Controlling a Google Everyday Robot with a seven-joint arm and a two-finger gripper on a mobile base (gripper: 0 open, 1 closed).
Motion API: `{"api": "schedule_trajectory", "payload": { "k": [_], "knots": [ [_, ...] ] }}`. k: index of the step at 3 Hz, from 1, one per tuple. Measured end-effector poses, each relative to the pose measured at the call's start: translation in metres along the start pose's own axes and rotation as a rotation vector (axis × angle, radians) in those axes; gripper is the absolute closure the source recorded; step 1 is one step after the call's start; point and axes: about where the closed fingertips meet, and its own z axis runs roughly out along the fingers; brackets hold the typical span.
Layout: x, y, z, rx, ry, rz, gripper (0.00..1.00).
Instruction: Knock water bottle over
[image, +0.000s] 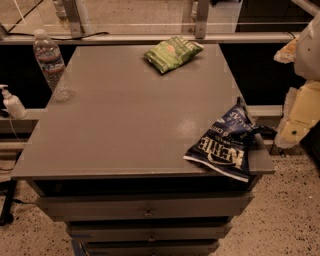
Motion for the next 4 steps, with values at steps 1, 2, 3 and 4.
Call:
{"api": "schedule_trajectory", "payload": {
  "k": [1,2,3,4],
  "knots": [
    [0.0,0.0,0.0,0.0,0.0,0.0,0.0],
    [-0.005,-0.001,0.002,0.008,-0.034,0.011,0.0],
    [-0.023,-0.006,0.023,-0.003,-0.158,0.036,0.0],
    [-0.084,-0.012,0.05,-0.033,-0.388,0.034,0.0]
  ]
}}
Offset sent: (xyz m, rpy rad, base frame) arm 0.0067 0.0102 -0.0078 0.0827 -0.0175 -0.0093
